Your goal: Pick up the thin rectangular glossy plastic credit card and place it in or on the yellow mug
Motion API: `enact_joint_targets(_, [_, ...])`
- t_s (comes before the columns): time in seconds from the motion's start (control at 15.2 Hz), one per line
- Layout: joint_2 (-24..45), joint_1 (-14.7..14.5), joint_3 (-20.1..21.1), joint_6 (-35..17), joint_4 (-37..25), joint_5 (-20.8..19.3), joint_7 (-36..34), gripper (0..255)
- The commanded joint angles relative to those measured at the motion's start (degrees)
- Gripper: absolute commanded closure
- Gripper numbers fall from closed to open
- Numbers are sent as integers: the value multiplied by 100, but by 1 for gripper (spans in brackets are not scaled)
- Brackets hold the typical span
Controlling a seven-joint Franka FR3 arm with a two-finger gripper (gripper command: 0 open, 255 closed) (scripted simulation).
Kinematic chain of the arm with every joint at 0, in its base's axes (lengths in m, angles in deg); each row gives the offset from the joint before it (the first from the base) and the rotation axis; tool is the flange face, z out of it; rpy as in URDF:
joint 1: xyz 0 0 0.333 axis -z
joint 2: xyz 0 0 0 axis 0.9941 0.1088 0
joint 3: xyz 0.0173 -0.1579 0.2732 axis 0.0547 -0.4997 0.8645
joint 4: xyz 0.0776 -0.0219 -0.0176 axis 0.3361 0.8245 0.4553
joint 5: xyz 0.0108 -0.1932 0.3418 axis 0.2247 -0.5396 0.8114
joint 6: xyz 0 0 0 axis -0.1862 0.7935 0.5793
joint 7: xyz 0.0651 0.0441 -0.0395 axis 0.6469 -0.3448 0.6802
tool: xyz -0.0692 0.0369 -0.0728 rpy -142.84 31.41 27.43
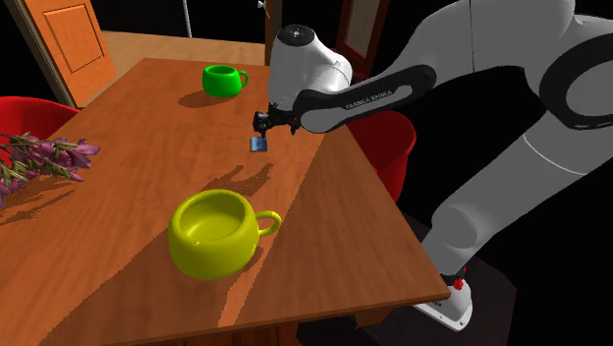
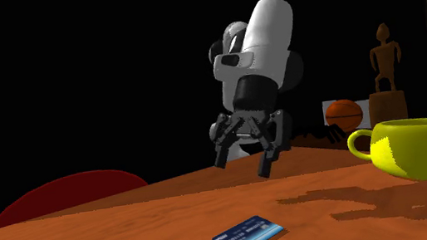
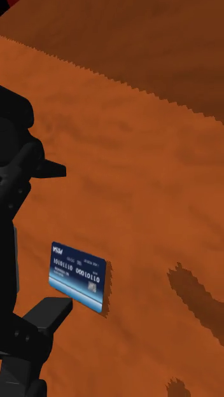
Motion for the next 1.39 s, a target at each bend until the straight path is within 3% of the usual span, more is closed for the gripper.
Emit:
enact_joint_targets(0.0, [482,175,266,-59,-319,-704,-851,0])
enact_joint_targets(0.26, [1564,156,440,237,-1215,-2132,-2316,0])
enact_joint_targets(0.79, [2055,126,247,-10,-1293,-2654,-2609,0])
enact_joint_targets(1.32, [2054,125,246,-10,-1292,-2653,-2609,0])
